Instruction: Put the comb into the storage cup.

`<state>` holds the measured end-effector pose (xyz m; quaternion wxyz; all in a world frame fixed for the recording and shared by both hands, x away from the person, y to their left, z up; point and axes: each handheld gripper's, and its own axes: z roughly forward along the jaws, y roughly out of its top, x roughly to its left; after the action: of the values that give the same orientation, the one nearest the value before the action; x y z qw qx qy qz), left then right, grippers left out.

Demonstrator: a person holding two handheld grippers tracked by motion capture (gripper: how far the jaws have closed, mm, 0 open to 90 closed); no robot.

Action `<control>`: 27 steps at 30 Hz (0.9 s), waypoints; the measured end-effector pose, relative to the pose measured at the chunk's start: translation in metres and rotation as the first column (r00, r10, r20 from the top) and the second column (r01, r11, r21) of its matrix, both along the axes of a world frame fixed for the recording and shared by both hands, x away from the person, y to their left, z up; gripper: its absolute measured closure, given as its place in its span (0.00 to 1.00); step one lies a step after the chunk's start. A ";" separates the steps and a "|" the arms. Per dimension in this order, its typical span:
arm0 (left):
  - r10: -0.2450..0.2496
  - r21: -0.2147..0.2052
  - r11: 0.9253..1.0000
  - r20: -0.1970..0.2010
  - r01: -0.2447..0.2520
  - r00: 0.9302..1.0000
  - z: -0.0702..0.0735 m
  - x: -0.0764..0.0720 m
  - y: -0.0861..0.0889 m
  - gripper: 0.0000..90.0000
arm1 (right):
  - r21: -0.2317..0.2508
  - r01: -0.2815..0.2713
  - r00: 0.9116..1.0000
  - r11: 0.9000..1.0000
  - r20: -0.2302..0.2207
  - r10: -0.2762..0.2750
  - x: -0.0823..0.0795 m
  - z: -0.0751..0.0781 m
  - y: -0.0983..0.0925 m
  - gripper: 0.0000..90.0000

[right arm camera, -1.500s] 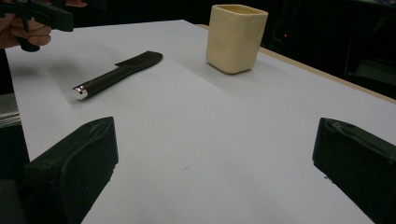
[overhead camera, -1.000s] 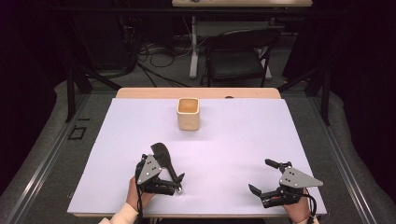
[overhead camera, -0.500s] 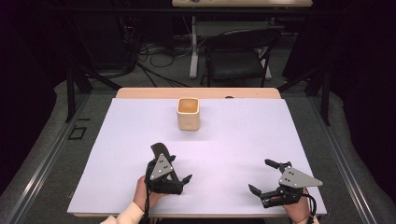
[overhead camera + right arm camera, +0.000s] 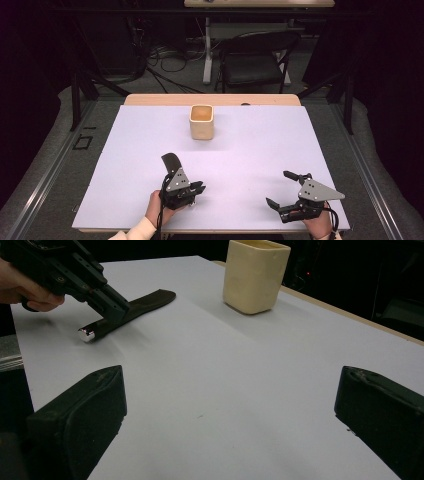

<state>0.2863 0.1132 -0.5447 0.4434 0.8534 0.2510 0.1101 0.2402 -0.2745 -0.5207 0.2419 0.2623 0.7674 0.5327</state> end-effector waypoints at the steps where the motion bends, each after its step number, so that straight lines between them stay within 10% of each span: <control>1: -0.013 0.008 1.000 -0.021 0.013 1.000 -0.001 0.001 0.000 0.95 | -0.001 0.000 1.000 1.000 0.000 0.000 0.000 0.000 0.000 0.00; 27: -0.024 0.090 0.995 -0.174 0.040 0.984 -0.007 0.005 0.007 1.00 | -0.008 0.000 1.000 1.000 -0.004 0.000 -0.001 0.000 0.000 0.00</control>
<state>0.2917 0.1205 -0.5521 0.3813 0.8834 0.2693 0.0400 0.2397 -0.2745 -0.5205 0.2414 0.2626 0.7698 0.5293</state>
